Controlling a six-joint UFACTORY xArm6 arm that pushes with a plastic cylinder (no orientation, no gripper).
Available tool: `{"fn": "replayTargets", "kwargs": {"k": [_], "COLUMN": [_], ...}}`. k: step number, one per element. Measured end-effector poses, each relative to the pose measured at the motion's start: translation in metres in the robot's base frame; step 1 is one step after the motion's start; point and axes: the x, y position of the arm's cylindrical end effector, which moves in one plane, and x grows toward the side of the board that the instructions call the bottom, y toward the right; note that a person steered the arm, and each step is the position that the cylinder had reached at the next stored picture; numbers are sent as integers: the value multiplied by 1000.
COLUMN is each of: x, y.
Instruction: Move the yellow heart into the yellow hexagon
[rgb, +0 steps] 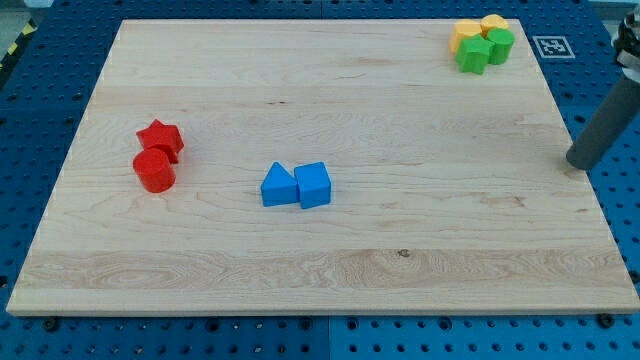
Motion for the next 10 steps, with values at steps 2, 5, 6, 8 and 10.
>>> {"fn": "replayTargets", "kwargs": {"k": [2,5,6,8,10], "x": [-2,-58,-91,-142,-149], "y": [0,0,3,17,17]}}
